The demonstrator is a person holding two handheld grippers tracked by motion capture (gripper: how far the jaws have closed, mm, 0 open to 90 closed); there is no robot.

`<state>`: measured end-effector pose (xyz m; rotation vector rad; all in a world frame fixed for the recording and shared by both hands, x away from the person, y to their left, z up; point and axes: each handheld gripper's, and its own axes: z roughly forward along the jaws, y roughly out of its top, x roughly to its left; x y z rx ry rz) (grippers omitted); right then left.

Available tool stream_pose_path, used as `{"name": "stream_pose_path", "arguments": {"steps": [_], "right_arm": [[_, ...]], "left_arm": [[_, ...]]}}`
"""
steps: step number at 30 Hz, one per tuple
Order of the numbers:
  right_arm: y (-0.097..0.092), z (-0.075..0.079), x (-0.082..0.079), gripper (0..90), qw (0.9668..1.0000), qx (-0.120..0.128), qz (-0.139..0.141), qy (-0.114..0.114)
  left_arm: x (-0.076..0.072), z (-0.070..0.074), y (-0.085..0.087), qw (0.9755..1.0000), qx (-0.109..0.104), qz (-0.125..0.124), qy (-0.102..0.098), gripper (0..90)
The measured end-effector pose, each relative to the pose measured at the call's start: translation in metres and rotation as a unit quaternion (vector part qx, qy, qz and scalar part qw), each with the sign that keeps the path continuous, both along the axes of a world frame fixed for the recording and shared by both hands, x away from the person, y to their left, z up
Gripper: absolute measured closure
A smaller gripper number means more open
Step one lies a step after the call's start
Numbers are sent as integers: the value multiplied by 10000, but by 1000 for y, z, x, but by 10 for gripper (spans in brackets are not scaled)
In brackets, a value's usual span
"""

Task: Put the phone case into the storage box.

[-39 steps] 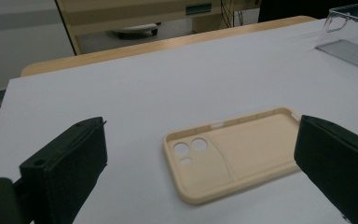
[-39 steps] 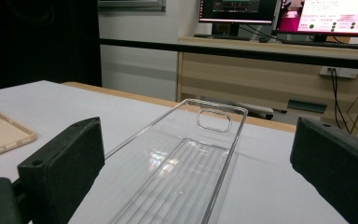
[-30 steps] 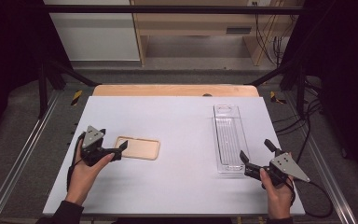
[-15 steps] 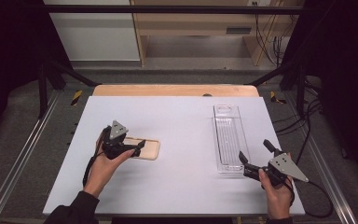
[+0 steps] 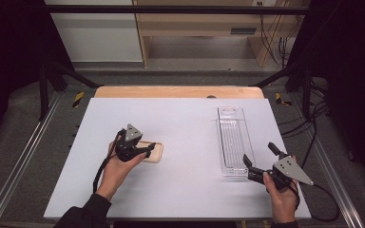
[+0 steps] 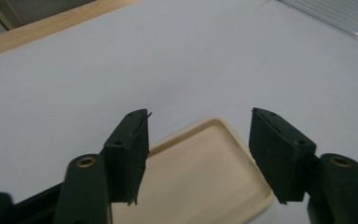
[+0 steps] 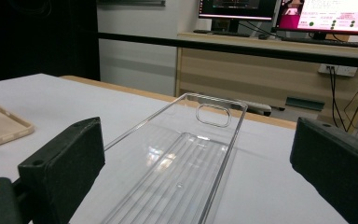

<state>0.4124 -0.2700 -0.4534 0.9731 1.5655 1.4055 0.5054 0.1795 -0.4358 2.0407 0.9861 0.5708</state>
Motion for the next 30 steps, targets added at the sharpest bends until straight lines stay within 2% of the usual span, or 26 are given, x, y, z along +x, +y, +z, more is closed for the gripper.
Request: {"name": "stream_pose_path", "arguments": {"steps": [1,2,3,8,11,13,16,23,30], "right_arm": [[0,0,0,33,10000,5,-8,5],[0,0,0,33,10000,5,-8,5],[0,0,0,33,10000,8,-9,7],[-1,-1,0,33,10000,6,-11,14],[-1,-1,0,33,10000,12,-14,21],[-1,-1,0,33,10000,18,-21,18],[-1,-1,0,33,10000,35,-28,36],[-1,-1,0,33,10000,0,-18,27],[-1,-1,0,33,10000,-21,-16,33]], "left_arm": [[0,0,-2,10000,10,-4,50,477],[0,0,-2,10000,10,-4,50,513],[0,-1,-3,10000,-4,3,64,513],[-2,-4,-12,9996,220,-29,192,724],[-1,-8,-16,9988,375,-33,323,811],[-1,-10,-18,9984,395,-37,414,857],[-2,-13,-21,9977,438,-39,520,897],[0,-22,-29,9948,637,-73,795,900],[-2,-29,-35,9926,621,-166,1027,900]]}}
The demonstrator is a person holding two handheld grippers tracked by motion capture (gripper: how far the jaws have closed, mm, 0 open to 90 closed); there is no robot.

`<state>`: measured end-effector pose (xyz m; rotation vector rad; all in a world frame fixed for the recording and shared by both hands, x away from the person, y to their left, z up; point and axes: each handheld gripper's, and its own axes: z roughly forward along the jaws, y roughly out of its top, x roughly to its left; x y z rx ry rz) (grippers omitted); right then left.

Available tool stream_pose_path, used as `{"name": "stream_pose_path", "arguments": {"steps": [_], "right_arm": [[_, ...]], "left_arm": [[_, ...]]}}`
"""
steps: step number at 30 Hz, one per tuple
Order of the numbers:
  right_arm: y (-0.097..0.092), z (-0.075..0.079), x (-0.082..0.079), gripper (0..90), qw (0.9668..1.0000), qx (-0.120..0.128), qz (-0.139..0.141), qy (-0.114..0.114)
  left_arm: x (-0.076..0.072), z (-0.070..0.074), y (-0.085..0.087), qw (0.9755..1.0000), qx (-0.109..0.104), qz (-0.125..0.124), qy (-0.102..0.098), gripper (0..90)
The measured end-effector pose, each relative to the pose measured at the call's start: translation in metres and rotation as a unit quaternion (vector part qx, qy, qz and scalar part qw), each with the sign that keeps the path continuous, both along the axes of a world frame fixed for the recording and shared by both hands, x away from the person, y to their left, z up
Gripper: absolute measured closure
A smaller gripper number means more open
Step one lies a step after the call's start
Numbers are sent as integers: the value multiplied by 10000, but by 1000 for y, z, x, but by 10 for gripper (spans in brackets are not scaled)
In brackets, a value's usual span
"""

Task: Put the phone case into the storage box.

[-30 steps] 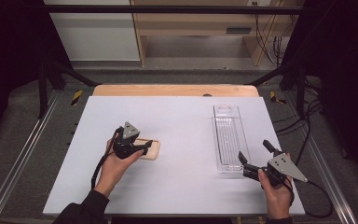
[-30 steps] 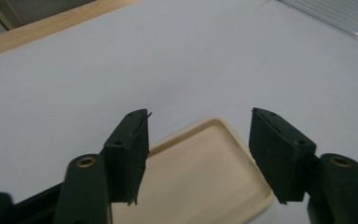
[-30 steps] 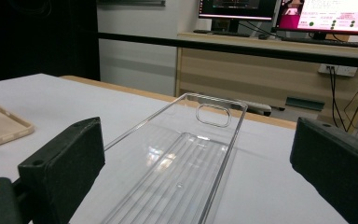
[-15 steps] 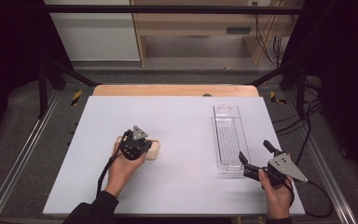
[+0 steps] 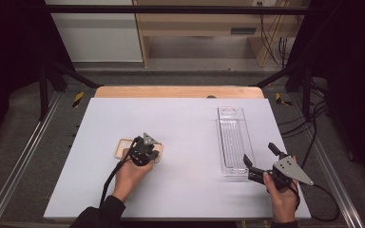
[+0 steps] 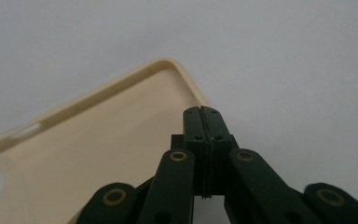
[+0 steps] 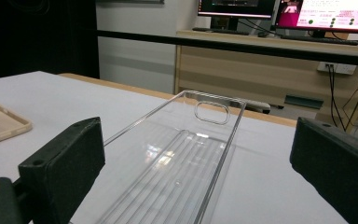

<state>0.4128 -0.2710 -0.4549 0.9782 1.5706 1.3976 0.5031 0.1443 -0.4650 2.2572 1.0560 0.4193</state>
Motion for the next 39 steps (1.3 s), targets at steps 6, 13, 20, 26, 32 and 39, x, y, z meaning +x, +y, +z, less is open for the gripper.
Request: {"name": "stream_pose_path", "arguments": {"steps": [6,13,20,26,32,39], "right_arm": [[0,0,0,33,10000,7,-12,-7],[0,0,0,33,10000,-38,-11,1],[1,0,0,33,10000,-48,-3,12],[1,0,0,33,10000,-51,-6,3],[1,0,0,33,10000,-60,-8,5],[1,0,-1,33,10000,-74,-30,0]], "left_arm": [[-10,-2,-6,9999,-53,-146,77,900],[-26,-4,-16,9988,-155,-461,72,900],[-43,-5,-30,9964,-234,-803,127,900],[-57,-6,-45,9937,-267,-1077,146,900],[-71,-6,-58,9905,-298,-1330,160,900],[-83,-7,-68,9878,-329,-1509,189,900]]}}
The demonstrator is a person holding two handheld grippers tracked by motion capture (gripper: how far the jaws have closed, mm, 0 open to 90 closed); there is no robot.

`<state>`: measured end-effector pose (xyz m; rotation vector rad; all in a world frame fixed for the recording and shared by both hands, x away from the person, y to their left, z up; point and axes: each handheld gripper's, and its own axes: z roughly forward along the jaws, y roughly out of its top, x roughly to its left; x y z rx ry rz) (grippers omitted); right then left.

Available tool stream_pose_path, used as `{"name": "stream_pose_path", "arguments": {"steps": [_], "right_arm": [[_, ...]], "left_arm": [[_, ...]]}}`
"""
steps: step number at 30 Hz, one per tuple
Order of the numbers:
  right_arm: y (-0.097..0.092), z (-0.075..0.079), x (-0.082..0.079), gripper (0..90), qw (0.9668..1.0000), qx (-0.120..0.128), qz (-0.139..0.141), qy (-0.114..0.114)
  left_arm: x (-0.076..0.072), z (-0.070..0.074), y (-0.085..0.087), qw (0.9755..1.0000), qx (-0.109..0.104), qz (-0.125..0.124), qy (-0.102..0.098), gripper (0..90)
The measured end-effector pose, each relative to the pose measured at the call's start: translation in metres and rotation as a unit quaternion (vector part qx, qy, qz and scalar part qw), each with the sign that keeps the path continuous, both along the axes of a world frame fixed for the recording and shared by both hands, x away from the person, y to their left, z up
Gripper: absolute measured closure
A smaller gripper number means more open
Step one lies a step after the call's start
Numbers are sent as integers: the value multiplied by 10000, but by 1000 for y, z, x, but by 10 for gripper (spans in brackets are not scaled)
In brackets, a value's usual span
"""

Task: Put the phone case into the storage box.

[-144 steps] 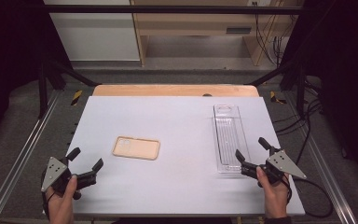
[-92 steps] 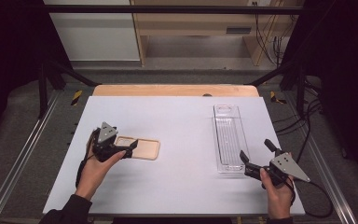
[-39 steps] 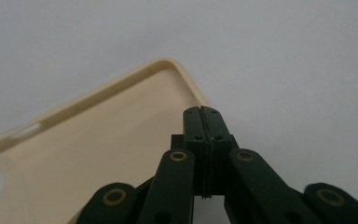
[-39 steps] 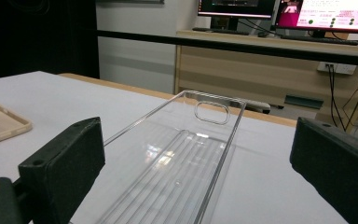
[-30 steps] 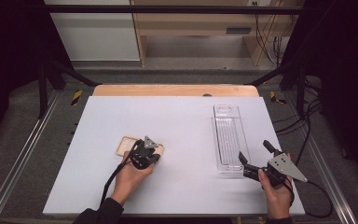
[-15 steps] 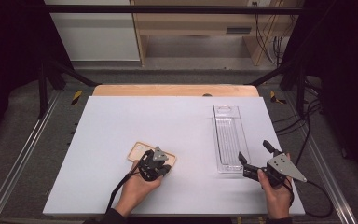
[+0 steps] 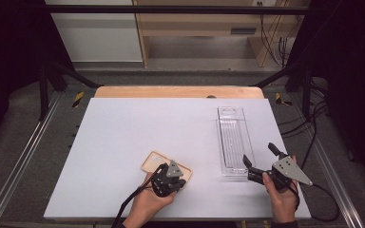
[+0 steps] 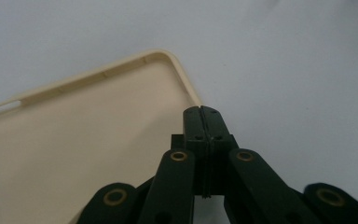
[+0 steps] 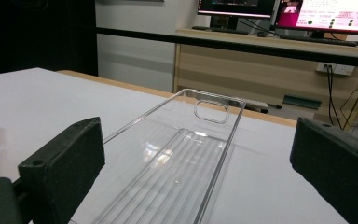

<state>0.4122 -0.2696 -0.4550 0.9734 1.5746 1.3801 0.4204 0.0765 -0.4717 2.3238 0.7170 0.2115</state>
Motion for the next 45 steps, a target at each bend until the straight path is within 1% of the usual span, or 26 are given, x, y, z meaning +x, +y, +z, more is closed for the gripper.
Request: {"name": "stream_pose_path", "arguments": {"steps": [3,8,18,23,28,31,33,36,38,39,41,42,43,44,45], "right_arm": [[0,0,0,33,10000,4,4,2],[0,0,0,33,10000,2,10,-1],[0,0,0,33,10000,17,4,-1],[-1,1,0,32,10000,20,4,-12],[-1,1,-1,31,10000,50,17,-11],[-1,1,-1,31,10000,20,24,-2],[-1,2,-2,29,10000,26,31,-11],[0,4,-4,24,10000,24,66,-3],[2,7,-5,23,9999,37,98,10],[3,8,-6,22,9999,47,98,24],[6,13,-7,21,9999,24,113,45],[7,16,-7,21,9999,22,125,65],[8,20,-8,21,9999,-13,139,79],[10,23,-9,21,9998,-12,154,100],[12,27,-9,20,9997,-23,168,149]], "left_arm": [[-5,0,-4,9999,-38,-102,15,900],[-15,-1,-13,9996,-43,-269,27,900],[-24,-1,-21,9991,-56,-408,49,900],[-26,-1,-23,9991,-65,-407,32,900],[-27,-2,-24,9992,-123,-375,47,900],[-27,-2,-24,9993,-160,-344,31,900],[-28,-2,-23,9993,-233,-294,-25,900],[-28,3,-18,9989,-370,-171,-245,900],[-28,8,-11,9978,-489,-32,-436,900],[-28,11,-7,9971,-522,20,-546,900],[-27,16,2,9958,-618,140,-659,900],[-26,19,9,9947,-673,234,-744,900],[-25,21,14,9939,-688,286,-810,900],[-24,23,23,9924,-720,384,-924,900],[-23,25,30,9911,-760,482,-976,900]]}}
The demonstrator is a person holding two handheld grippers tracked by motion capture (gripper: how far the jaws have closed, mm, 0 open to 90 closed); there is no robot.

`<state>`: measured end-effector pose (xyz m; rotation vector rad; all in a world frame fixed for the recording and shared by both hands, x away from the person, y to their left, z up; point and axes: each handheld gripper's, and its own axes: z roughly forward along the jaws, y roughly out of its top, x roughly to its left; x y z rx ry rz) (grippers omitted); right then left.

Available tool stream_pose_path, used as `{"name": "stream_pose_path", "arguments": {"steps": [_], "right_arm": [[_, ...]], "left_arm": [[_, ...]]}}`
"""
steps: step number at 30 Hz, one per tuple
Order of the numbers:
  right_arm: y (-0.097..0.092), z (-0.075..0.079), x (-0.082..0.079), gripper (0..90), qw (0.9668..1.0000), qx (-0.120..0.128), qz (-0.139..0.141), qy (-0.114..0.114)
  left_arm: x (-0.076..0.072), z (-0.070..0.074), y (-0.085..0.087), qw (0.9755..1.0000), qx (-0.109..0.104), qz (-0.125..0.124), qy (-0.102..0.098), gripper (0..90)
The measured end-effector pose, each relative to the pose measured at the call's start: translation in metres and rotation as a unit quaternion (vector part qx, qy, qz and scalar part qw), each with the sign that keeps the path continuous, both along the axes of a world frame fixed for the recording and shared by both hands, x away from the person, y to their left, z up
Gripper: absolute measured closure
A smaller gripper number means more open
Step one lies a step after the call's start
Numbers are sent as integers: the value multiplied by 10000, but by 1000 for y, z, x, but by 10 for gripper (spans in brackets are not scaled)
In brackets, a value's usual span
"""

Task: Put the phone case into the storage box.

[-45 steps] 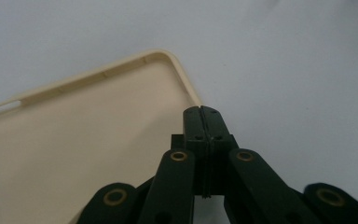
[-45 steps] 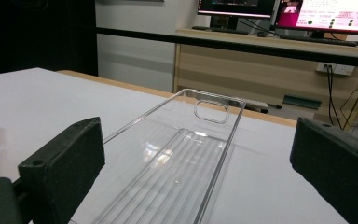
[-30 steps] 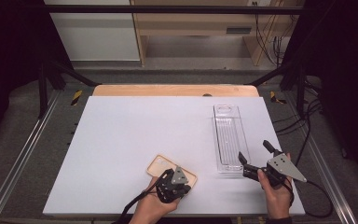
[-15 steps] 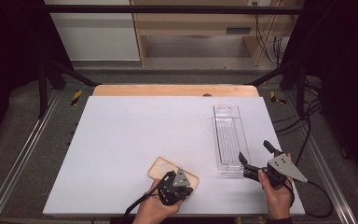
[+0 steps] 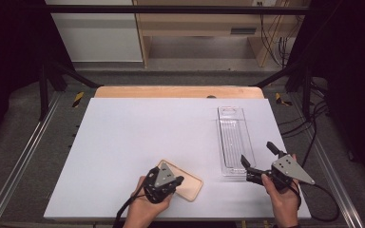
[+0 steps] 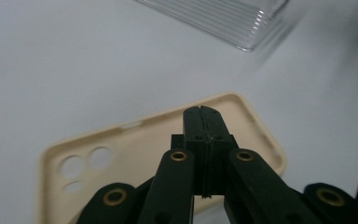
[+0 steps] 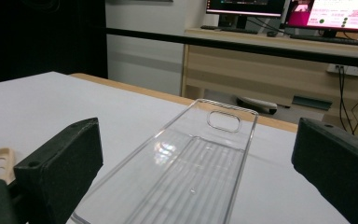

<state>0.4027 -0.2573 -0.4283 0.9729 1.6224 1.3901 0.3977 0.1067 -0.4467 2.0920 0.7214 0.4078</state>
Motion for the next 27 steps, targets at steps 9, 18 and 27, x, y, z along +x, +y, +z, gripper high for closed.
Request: {"name": "stream_pose_path", "arguments": {"steps": [9,18,27], "right_arm": [[24,29,-3,19,9990,-238,290,225],[48,56,3,23,9955,-442,654,529],[80,64,-4,23,9886,-473,1182,805]], "left_arm": [[4,15,69,9945,-411,811,-512,900],[4,14,132,9830,-520,1547,-845,873],[5,4,166,9700,-726,2024,-1132,578]]}}
